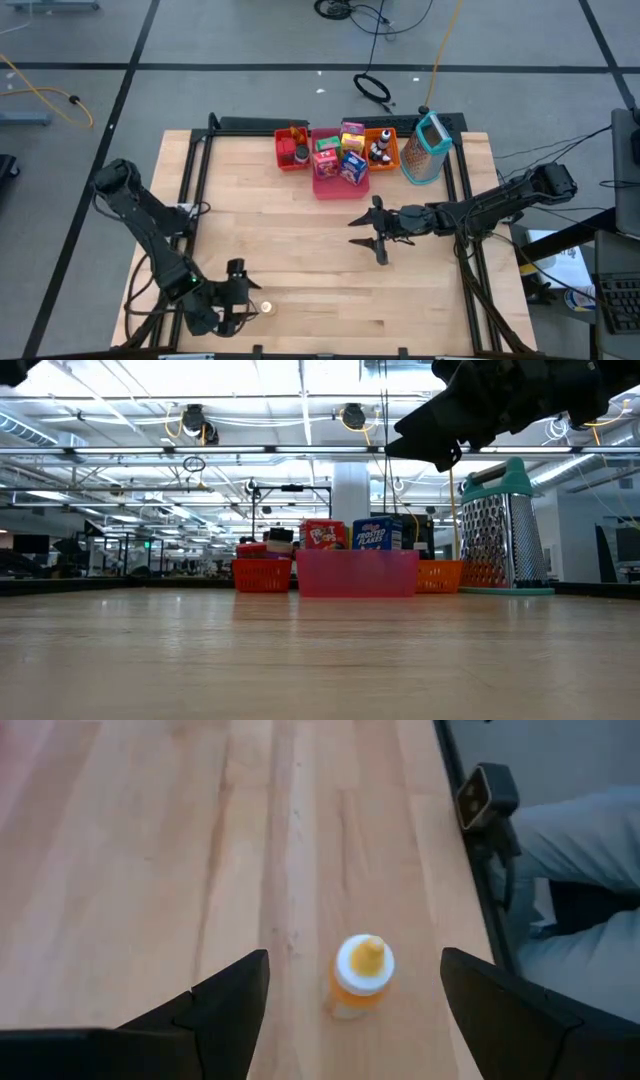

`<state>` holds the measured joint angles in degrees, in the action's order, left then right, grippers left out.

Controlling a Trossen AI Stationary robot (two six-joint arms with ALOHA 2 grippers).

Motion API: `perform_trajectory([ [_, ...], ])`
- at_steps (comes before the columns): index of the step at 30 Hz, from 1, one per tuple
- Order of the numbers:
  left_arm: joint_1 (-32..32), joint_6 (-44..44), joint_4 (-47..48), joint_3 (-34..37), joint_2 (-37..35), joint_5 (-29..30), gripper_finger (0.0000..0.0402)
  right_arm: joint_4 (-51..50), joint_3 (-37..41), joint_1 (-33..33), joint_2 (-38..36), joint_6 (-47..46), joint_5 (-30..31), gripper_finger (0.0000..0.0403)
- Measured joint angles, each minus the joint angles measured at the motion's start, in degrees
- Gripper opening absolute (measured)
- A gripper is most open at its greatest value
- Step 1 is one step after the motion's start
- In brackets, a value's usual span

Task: Pick & Place Kitchen Items
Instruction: Put the yellow food coloring bottle into the orange bin

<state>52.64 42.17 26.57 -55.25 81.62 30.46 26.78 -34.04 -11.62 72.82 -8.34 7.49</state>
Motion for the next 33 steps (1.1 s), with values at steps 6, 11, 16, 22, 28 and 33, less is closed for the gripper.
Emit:
perform_trajectory([
  [6, 1.47, 1.64, -11.2, 6.71, 0.0, -0.04, 0.0296, 0.74, 0.0, 0.0, 0.0, -0.01, 0.15, 0.0212],
  [11, 1.38, 2.59, -17.78, 11.31, 0.0, -0.22, 0.0296, 1.8, 0.0, 0.0, 0.0, -0.01, 0.17, 0.0212],
  [16, 1.29, 3.01, -26.91, 16.4, 1.21, -0.41, 0.0296, 1.74, 0.0, 0.0, 0.0, 0.0, 0.17, 0.0212],
  [22, 1.27, 2.95, -35.41, 19.66, 3.35, -0.37, 0.0296, 1.72, 0.0, 0.0, 0.0, 0.0, 0.2, 0.0212],
  [28, 0.54, -0.46, -43.36, 19.85, 8.34, -0.01, 0.0296, 1.69, 0.0, 0.0, 0.0, 0.0, 0.2, 0.0212],
  [33, -0.57, -0.34, -47.14, 19.85, 12.61, -0.87, 0.0296, 1.69, 0.0, 0.0, 0.0, 0.0, 0.2, 0.0212],
])
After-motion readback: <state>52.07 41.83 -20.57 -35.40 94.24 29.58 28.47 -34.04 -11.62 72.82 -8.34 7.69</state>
